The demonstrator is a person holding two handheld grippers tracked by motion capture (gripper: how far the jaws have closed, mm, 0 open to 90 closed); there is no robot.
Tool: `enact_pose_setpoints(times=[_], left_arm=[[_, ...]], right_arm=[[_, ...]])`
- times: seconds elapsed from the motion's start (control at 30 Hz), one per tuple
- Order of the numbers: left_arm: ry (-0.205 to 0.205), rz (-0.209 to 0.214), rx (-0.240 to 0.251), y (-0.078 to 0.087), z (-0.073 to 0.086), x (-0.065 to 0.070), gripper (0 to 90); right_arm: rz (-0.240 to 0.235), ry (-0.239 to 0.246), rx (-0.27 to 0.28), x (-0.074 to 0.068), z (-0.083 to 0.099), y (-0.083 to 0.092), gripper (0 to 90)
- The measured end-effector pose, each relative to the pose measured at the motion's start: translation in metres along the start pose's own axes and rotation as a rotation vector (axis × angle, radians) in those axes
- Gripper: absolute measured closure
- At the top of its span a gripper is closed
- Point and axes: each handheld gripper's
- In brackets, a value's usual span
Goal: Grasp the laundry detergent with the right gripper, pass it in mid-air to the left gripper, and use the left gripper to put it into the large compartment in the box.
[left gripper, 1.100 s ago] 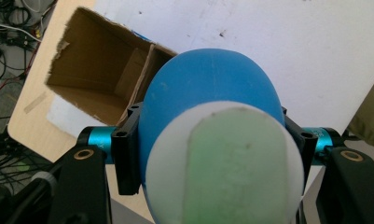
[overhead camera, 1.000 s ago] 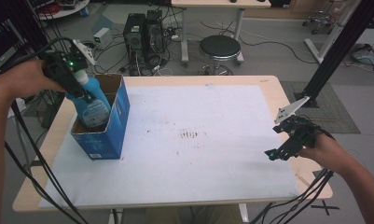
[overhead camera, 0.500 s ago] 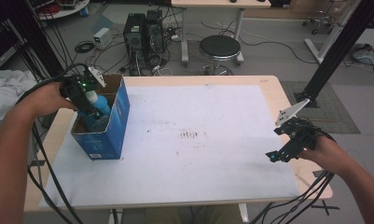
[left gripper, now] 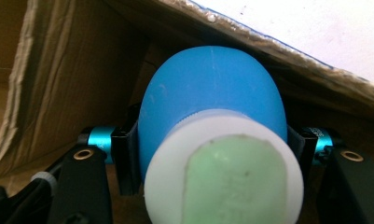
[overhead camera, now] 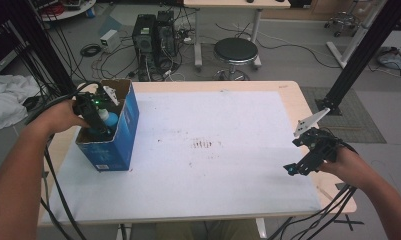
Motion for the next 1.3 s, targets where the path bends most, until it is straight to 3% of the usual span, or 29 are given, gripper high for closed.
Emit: enact_pose_setpoints(times=[0.33,0.5,0.63,0.87,1.03,1.1,1.2,1.3], left_arm=[[0.006,0.006,-0.009,-0.001,0.000,-0.002,37.7],[0.044,-0.005,0.020,0.006,0.003,-0.004,31.1],[0.073,-0.018,0.081,0.019,0.012,-0.005,31.0],[0.111,-0.041,0.146,0.043,0.025,0.001,26.9],[0.098,-0.067,0.171,0.065,0.026,0.010,26.5],[0.092,-0.078,0.180,0.076,0.025,0.015,22.5],[0.078,-0.098,0.223,0.091,0.024,0.022,22.5],[0.089,-0.095,0.276,0.103,0.022,0.028,22.5]], right_arm=[[0.000,0.002,0.002,0.000,0.002,-0.001,1.0],[0.001,0.001,0.005,-0.001,0.001,-0.001,1.0],[0.002,0.006,0.010,-0.001,0.001,0.000,1.0],[0.010,0.008,0.016,-0.004,0.001,0.003,1.0],[0.013,0.014,0.021,-0.007,0.001,0.007,1.0],[0.016,0.014,0.026,-0.008,0.002,0.008,1.0],[0.018,0.011,0.035,-0.009,0.002,0.008,1.0],[0.018,0.012,0.039,-0.010,0.003,0.009,1.0]])
Point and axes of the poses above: each handheld gripper's, and its own axes: y roughly backward along the jaws, z roughly out of its underside, x roughly to its right, and after that the axes turned 15 degrees about -x, right-handed
